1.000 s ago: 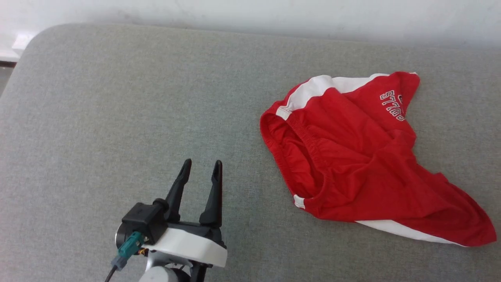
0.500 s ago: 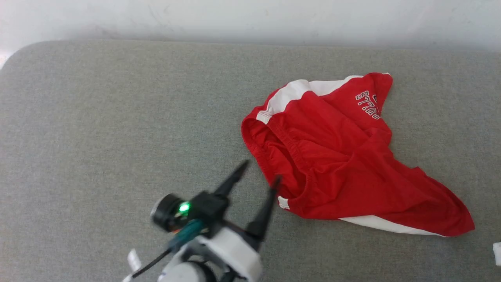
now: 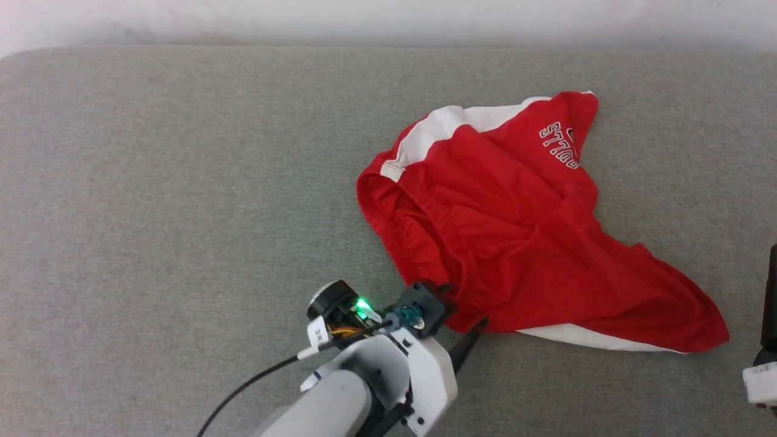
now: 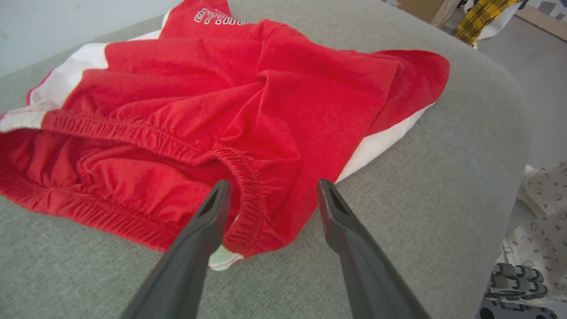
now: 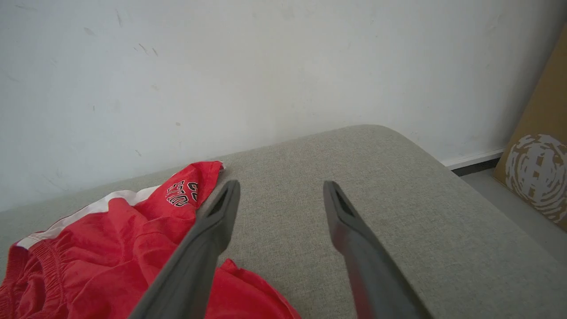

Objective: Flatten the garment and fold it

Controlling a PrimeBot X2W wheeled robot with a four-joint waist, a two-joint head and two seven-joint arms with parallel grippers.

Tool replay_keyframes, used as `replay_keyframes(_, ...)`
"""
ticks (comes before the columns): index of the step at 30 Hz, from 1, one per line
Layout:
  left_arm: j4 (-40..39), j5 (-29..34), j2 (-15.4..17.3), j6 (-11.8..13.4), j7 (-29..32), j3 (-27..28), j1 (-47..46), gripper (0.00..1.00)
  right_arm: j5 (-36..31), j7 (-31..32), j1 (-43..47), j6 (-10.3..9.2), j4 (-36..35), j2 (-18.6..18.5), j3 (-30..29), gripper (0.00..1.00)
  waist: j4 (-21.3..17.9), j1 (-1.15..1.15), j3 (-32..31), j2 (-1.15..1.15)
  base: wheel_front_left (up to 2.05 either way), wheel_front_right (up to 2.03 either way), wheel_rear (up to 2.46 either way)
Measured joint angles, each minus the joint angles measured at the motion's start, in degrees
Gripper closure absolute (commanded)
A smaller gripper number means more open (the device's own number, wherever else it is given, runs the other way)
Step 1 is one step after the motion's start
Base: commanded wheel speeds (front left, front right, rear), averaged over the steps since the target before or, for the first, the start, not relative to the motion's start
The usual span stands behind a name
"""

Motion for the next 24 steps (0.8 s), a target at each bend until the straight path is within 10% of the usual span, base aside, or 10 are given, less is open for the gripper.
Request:
replay_keyframes(3, 3.63, -0.09, -0.11, 0.07, -0.11, 0.44, -1.02, 0.0, 0.0, 0.0, -0.32, 0.0, 0.05, 0.0, -0.11, 0.0, -0.65, 0.0, 0.52, 0.0, 0.0, 0.0, 0.0)
replay_keyframes(5, 5.38, -0.12, -0.19, 0.07, -0.46, 0.53, -1.35, 1.0, 0.0, 0.0, -0.56, 0.0, 0.13, -0.01, -0.14, 0.0, -0.96, 0.0, 0.72, 0.0, 0.0, 0.0, 0.0)
replay_keyframes(15, 5.16, -5.19, -2.05, 1.01, -5.32, 4.32, -1.83, 1.0, -0.02, 0.13, -0.65, 0.0, 0.46, 0.0, -0.59, 0.0, 0.2, 0.0, -0.43, 0.0, 0.0, 0.0, 0.0)
replay_keyframes(24, -7.69, -12.95, 3.79, 9.65, -7.23, 16.59, 11.51, 1.0, 0.0, 1.4, 0.44, 0.0, 0.32, 0.01, -0.46, 0.0, 2.67, -0.01, -1.14, -0.01, 0.0, 0.0, 0.0)
